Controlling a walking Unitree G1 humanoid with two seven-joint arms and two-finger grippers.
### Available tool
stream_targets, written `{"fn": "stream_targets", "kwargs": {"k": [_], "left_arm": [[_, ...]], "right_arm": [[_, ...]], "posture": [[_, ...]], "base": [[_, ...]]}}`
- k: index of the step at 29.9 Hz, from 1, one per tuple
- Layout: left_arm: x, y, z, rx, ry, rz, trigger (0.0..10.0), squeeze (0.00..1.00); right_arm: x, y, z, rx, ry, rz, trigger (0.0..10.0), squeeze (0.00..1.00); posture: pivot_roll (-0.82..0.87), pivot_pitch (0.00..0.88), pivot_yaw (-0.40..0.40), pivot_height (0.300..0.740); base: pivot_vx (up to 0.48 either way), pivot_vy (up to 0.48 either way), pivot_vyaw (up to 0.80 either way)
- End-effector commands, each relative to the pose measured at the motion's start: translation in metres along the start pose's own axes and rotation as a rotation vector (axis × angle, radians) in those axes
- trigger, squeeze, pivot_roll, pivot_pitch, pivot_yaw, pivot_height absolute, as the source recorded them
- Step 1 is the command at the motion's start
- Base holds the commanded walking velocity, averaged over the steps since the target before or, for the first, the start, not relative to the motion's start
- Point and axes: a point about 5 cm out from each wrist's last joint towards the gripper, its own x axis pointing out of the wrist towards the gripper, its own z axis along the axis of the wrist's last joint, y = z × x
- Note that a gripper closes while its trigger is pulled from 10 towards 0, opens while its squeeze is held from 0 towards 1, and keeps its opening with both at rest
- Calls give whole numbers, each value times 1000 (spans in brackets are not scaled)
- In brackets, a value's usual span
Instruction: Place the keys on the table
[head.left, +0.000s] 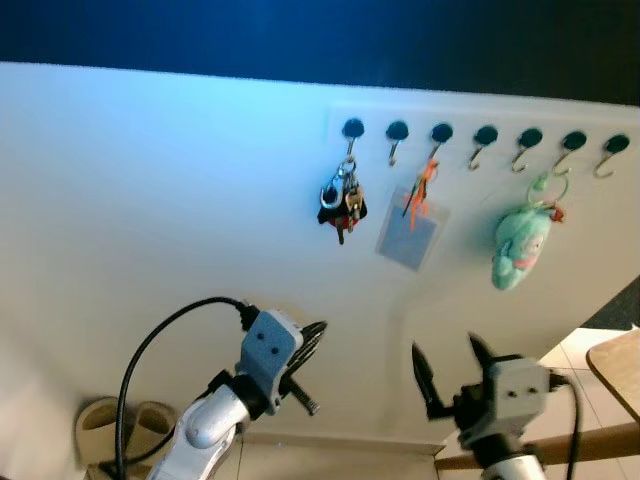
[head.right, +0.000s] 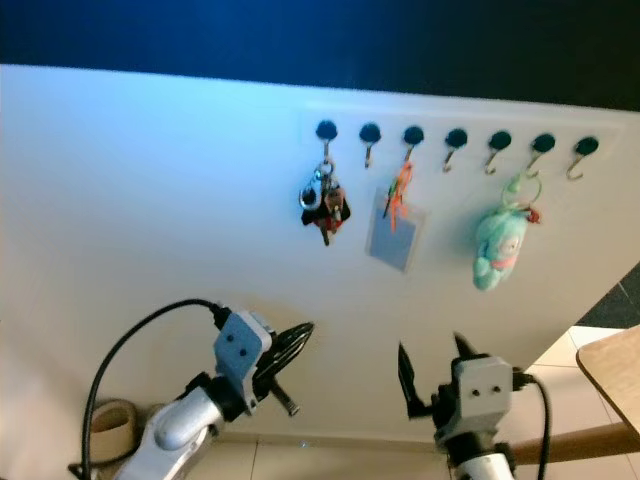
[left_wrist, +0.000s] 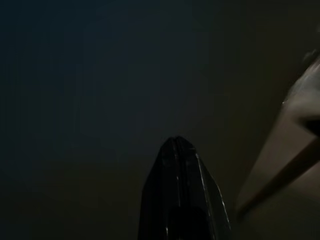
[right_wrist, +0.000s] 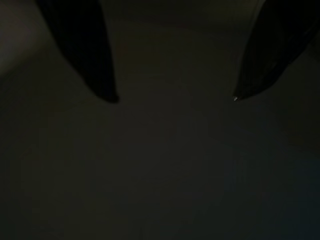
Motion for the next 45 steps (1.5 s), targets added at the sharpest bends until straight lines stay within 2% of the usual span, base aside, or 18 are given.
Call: {"fn": "stream_targets", "kwargs": {"k": [1,2,3,4,5,6,7,8,9,10,13,16,18,21,24,36,45], "left_arm": [[-7,5,-26,-70,94,68,10000,0],[-7,5,-26,-70,94,68,10000,0],[-24,20,-68,-169,246,217,10000,0],[-24,20,-68,-169,246,217,10000,0],[-50,30,-107,-251,397,385,10000,0],[-78,34,-137,-327,544,546,10000,0],[-97,33,-154,-371,638,646,10000,0],[-97,33,-154,-371,638,646,10000,0],[-106,30,-161,-378,691,675,10000,0],[-110,28,-164,-379,713,680,10000,0],[-107,26,-163,-387,696,666,10000,0],[-90,24,-154,-408,578,639,10000,0],[-81,23,-149,-393,525,625,10000,0],[-72,22,-149,-371,495,629,10000,0],[-67,18,-148,-395,472,598,10000,0],[-65,14,-151,-373,486,556,10000,0],[-71,15,-154,-364,498,574,10000,0]], "right_arm": [[-1,-7,-23,36,129,-42,10000,0],[-1,-7,-23,36,129,-42,10000,0],[5,-16,-44,27,225,-89,10000,0],[5,-16,-44,27,225,-89,10000,0],[10,-23,-60,29,311,-122,10000,0],[14,-27,-74,24,401,-143,10000,0],[15,-30,-82,23,459,-155,10000,0],[15,-30,-82,23,459,-155,10000,0],[15,-27,-87,-9,506,-122,10000,0],[15,-25,-90,-36,529,-95,10000,0],[16,-22,-91,-69,541,-57,10000,0],[19,-11,-93,-164,570,54,10000,0],[22,-9,-92,-167,554,73,10000,0],[25,-8,-92,-161,534,71,10000,0],[26,-6,-93,-155,529,76,10000,0],[25,-1,-96,-130,525,83,10000,0],[27,6,-95,-119,515,125,10000,0]], "posture": [[7,75,-60,740],[7,75,-60,740],[4,73,-58,740],[4,73,-58,740],[-3,68,-55,740],[-6,59,-54,740],[-3,57,-56,740],[-3,57,-56,740],[5,54,-63,740],[5,54,-63,740],[11,50,-70,740],[24,45,-86,740],[25,42,-92,740],[28,40,-92,740],[27,36,-88,740],[29,29,-83,740],[35,33,-89,740]], "base": [[0,0,0],[0,0,0],[0,0,0],[0,0,0],[0,0,0],[0,0,0],[0,0,0],[0,0,0],[0,0,0],[0,0,0],[0,0,0],[0,0,0],[0,0,0],[0,0,0],[0,0,0],[0,0,0],[0,0,-800]]}}
